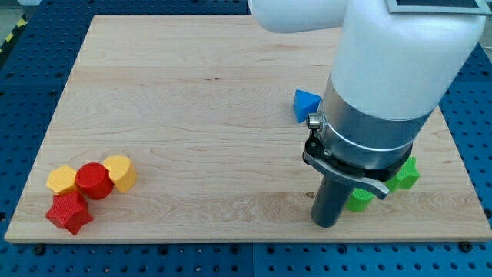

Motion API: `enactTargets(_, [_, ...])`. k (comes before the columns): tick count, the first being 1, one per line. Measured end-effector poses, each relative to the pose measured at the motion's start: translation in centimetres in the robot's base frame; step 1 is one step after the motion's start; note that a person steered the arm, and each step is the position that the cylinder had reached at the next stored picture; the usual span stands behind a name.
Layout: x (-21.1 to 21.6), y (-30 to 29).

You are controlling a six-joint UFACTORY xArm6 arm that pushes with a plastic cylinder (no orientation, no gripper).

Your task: Move the green circle to the green star

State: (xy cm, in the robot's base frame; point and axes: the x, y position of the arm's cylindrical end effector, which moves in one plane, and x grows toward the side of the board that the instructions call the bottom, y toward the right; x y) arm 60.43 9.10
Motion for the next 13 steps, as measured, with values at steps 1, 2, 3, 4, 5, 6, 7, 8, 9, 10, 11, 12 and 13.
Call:
enactTargets(1, [-0.7,0.0])
enactTargets(2, [-2.5,1.1])
enactTargets(3, [-2.8,3.1])
enactTargets(4, [-2.8,5.5])
enactTargets(5, [-2.8,5.7])
enactTargets(6, [-0.8,5.7])
enactTargets(7, [0.2,6.0])
enactTargets(8, [0.2,8.0])
enactTargets(9, [1.2,8.7])
enactTargets(10, [1.4,9.9])
enactTargets(11, [1.4,11.5])
enactTargets(12, [1.4,11.5])
enactTargets(13, [0.1,11.6])
